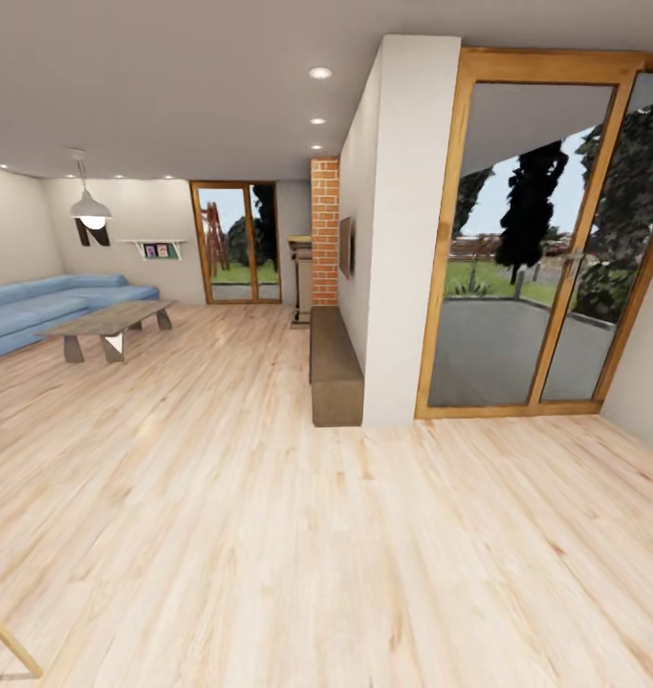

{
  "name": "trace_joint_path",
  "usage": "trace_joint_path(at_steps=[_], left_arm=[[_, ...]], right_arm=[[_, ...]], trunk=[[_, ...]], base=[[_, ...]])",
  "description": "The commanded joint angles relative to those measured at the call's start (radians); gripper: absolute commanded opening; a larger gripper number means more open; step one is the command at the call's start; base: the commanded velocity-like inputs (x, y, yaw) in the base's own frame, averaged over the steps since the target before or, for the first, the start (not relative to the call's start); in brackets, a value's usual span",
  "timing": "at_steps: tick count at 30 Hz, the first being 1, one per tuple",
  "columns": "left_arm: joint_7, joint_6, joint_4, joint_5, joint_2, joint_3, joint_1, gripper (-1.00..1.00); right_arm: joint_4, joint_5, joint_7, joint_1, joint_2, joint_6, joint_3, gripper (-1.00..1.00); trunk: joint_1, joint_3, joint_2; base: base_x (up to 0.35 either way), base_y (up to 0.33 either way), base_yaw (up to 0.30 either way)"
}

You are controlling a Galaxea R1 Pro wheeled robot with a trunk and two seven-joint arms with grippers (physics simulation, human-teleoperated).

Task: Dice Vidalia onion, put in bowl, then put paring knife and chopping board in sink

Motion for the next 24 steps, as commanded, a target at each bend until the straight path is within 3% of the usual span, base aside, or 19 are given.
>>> trace_joint_path(at_steps=[1,24], left_arm=[[0.0,-0.002,0.0,0.004,0.0,0.0,0.0,1.0],[0.0,-0.002,0.007,0.004,0.0,0.0,0.0,1.0]], right_arm=[[0.0,0.0,0.0,0.0,0.0,-0.003,0.0,1.0],[0.0,0.0,0.0,0.0,0.0,-0.002,-0.001,1.0]], trunk=[[0.0,-0.001,-0.001],[0.0,-0.001,-0.001]], base=[[0.0,0.0,-0.245],[0.0,0.0,-0.245]])
